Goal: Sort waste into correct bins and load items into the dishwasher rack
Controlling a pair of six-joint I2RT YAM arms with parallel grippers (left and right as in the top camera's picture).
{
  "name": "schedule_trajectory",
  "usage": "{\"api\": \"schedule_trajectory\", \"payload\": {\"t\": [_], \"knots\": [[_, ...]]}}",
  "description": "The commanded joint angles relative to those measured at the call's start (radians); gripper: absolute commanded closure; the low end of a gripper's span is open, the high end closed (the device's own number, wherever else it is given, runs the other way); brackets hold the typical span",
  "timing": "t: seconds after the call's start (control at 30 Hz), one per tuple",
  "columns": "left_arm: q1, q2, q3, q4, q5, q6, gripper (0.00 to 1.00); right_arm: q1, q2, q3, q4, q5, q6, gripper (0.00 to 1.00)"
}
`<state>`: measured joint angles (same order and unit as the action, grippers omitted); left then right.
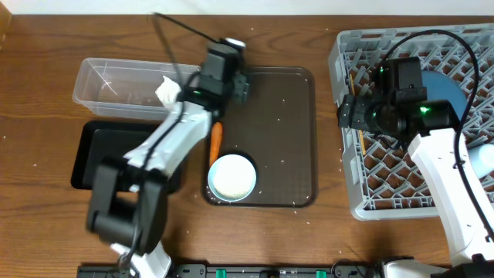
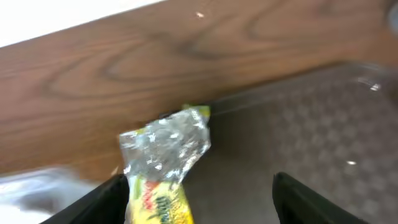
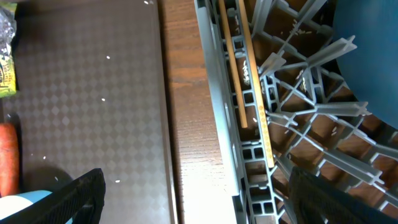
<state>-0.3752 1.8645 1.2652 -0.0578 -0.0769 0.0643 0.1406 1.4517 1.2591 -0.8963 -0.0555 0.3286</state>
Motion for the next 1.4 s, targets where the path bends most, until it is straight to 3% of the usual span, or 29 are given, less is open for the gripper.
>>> {"api": "schedule_trajectory", "payload": {"t": [0.0, 0.43, 0.77, 0.9, 1.0, 1.17, 1.37], "knots": [[-0.002, 0.102, 0.007, 0.047, -0.081, 0.077, 0.26, -0.008, 0.009, -0.001, 0.002, 0.006, -0.011, 0.11], [-0.002, 0.275, 0.007, 0.229, -0.081, 0.078, 0.26, -0.008, 0.009, -0.001, 0.003, 0.006, -0.011, 0.11], [0.009, 0.349, 0.007, 0.333, -0.082, 0.099, 0.37, -0.008, 0.009, -0.001, 0.002, 0.006, -0.011, 0.11], [0.011, 0.356, 0.007, 0.349, -0.082, 0.123, 0.61, -0.008, 0.009, -0.005, 0.002, 0.006, -0.011, 0.12], [0.008, 0.354, 0.007, 0.352, -0.082, 0.123, 0.91, -0.008, 0.009, -0.013, 0.002, 0.006, -0.011, 0.11], [-0.017, 0.3, 0.007, 0.303, -0.081, 0.122, 0.94, -0.008, 0.009, -0.017, 0.003, 0.006, -0.011, 0.11], [-0.079, 0.085, 0.007, 0.085, -0.021, 0.107, 0.94, -0.008, 0.009, -0.017, 0.003, 0.006, -0.011, 0.11]]}}
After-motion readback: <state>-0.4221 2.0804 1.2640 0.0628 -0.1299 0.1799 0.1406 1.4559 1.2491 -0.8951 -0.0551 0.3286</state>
